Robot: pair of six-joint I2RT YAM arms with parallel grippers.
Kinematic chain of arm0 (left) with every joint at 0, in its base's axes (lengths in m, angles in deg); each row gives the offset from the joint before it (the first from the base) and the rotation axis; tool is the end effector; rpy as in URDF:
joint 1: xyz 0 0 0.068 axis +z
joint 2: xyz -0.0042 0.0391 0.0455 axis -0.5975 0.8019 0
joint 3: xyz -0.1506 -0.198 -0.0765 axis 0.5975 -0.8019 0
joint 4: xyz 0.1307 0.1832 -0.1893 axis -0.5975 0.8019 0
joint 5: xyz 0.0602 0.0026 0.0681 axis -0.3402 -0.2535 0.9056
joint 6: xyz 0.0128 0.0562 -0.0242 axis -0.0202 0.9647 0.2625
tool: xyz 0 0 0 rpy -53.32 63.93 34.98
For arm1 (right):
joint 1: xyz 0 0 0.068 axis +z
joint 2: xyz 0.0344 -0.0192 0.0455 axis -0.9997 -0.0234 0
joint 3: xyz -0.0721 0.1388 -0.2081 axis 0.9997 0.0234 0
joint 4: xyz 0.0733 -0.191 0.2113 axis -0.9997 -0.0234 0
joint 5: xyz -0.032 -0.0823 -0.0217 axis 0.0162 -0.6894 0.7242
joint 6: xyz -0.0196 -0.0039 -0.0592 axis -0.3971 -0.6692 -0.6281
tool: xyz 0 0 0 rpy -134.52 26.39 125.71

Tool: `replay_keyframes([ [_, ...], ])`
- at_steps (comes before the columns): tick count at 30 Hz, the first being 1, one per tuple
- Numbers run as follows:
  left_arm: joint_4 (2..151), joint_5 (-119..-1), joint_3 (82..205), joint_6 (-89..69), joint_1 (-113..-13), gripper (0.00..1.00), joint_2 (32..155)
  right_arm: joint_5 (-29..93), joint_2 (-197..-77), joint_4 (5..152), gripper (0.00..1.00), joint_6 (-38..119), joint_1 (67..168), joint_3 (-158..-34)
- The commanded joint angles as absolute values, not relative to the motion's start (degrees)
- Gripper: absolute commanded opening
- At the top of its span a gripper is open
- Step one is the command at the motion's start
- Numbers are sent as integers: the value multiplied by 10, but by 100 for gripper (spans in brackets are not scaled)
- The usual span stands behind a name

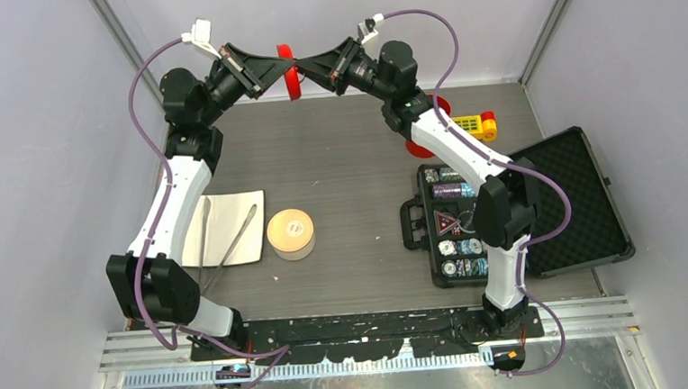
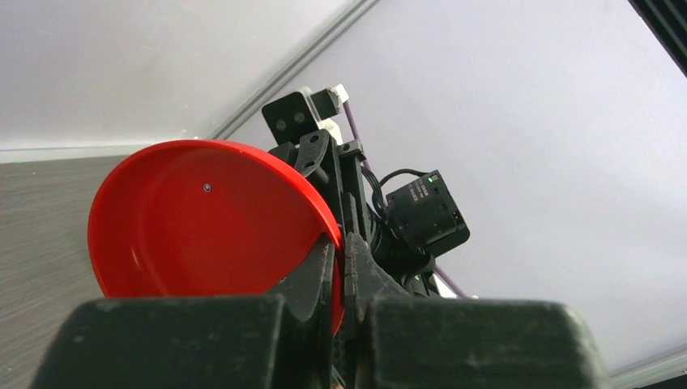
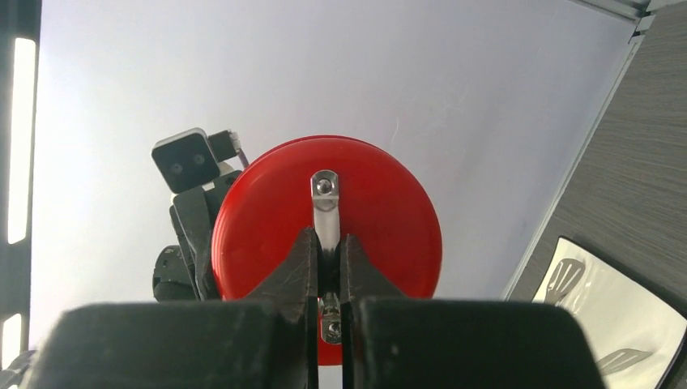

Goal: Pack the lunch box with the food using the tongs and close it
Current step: Pick up the box lid from the center of the board.

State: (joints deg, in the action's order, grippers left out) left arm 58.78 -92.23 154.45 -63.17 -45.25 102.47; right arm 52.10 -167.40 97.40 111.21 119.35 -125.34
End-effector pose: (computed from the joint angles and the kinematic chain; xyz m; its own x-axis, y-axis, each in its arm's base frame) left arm 0.3738 -0.0875 0.4503 -0.5171 -0.6161 -0.5941 0.5923 0.2434 -0.7680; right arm 0.4273 0.2793 0.3987 -0.7856 0.5387 -0.3045 -0.3536 0.0131 0.9353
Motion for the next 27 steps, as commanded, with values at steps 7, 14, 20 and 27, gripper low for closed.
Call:
replay_keyframes([
  [7,640,-917,1532,-571,-449,75,1008,508,-1614,965,1,1067,1164,-1224],
  [14,699,-925,1514,-473,-434,100,989,484,-1554,780,0,905,1109,-1208],
  [20,808,-907,1506,-345,-434,100,965,414,-1513,566,0,697,1070,-1236],
  [27,816,-910,1478,-329,-433,100,951,348,-1548,350,0,515,1039,-1352],
])
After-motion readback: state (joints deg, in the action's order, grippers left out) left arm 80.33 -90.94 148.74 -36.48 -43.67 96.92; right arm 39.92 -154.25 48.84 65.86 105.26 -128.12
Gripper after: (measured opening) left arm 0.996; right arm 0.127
